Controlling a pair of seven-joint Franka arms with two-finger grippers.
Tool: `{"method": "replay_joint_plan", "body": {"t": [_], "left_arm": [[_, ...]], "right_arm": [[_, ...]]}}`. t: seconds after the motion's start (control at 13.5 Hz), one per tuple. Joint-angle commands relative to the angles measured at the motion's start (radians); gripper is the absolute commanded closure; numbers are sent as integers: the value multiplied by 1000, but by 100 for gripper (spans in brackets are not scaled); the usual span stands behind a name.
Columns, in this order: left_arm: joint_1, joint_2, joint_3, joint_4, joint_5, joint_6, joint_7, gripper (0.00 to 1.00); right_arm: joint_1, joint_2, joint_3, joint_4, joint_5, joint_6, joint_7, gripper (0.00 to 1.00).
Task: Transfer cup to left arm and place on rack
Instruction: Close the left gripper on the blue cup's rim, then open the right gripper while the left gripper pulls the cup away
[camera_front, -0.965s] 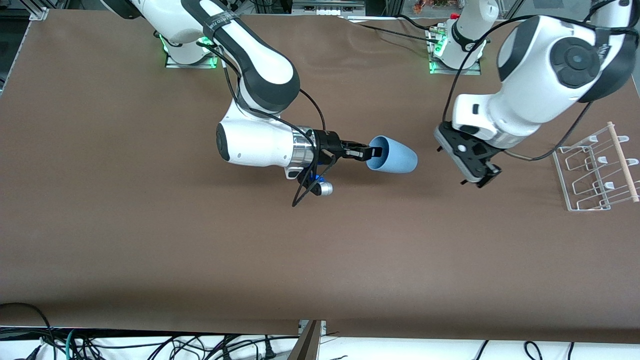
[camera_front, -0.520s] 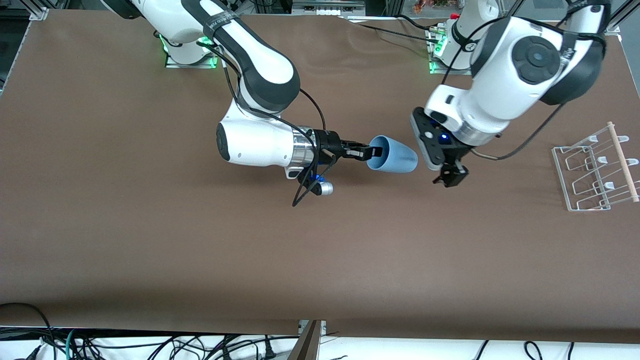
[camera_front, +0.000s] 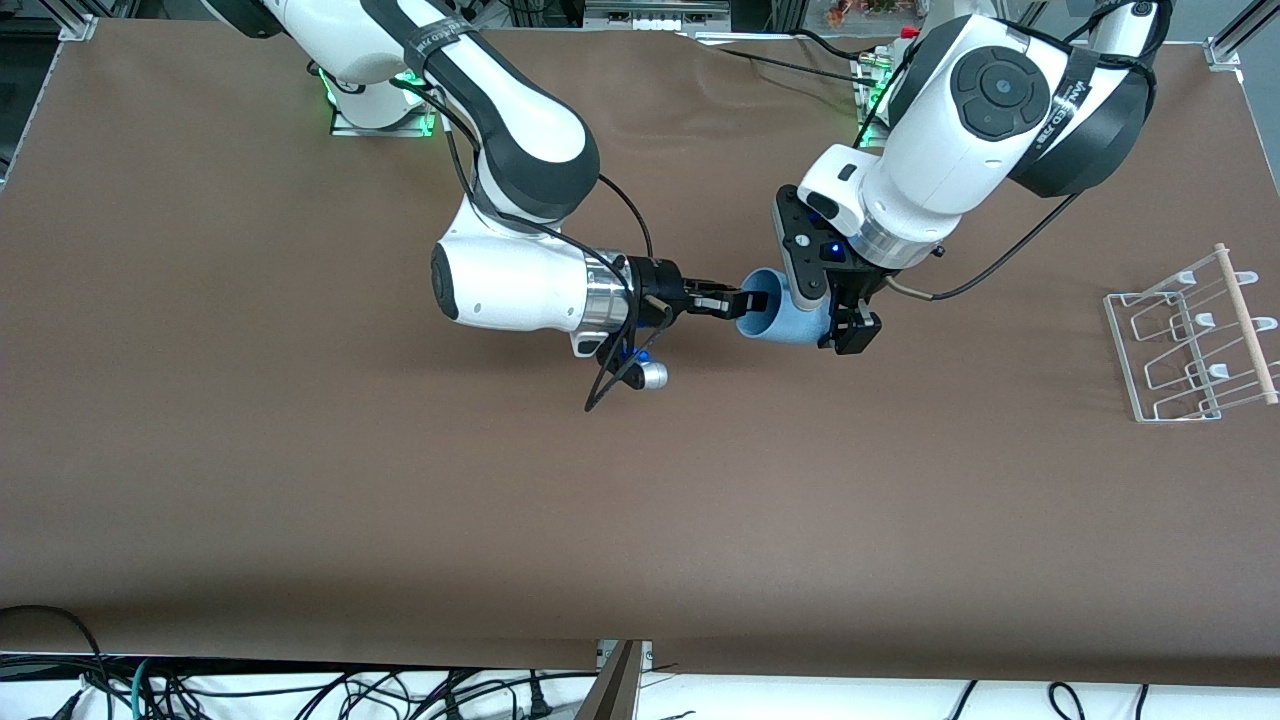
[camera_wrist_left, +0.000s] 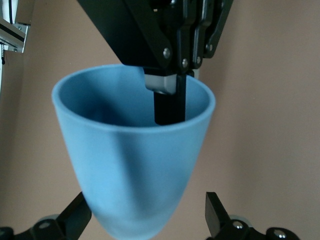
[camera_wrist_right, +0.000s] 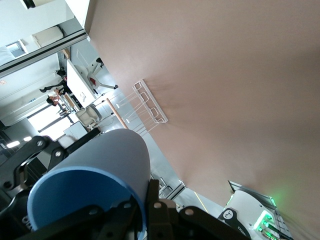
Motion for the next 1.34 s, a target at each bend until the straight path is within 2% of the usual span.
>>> {"method": "replay_joint_plan", "body": {"t": [0.0, 0.22, 0.3, 0.37, 0.45, 0.52, 0.74, 0.82, 0.89, 1.11, 1.26], "left_arm": [[-25, 64, 2, 55, -8, 13, 23, 0], [-42, 110, 4, 111, -5, 15, 33, 1], [-42, 114, 8, 115, -3, 15, 53, 30], [-42, 114, 14, 117, -2, 12, 99, 87], [-40, 113, 18, 118, -3, 9, 116, 100], [-34, 110, 33, 117, -6, 7, 115, 100], [-27, 93, 39, 118, -3, 4, 116, 100], [-13, 84, 47, 118, -2, 4, 118, 100], [2, 73, 62, 115, -2, -8, 121, 100], [71, 6, 64, 77, 0, -114, 118, 100], [148, -62, 64, 1, 0, -135, 115, 100]], "right_arm": [[1, 14, 14, 46, 19, -4, 2, 100], [1, 12, 16, 46, 19, -7, 2, 100], [1, 12, 16, 46, 19, -7, 2, 100], [1, 11, 16, 46, 18, -7, -3, 100], [0, 12, 16, 46, 18, -10, -4, 93], [-3, 11, 14, 46, 18, -23, -3, 85], [-8, 11, 14, 48, 18, -39, -3, 85], [-8, 9, 14, 48, 18, -39, -4, 69], [-8, 9, 14, 48, 18, -39, -7, 1], [-11, 8, 6, 48, 13, -45, -6, 0], [-46, 3, 2, 48, -6, -101, -7, 0]]}}
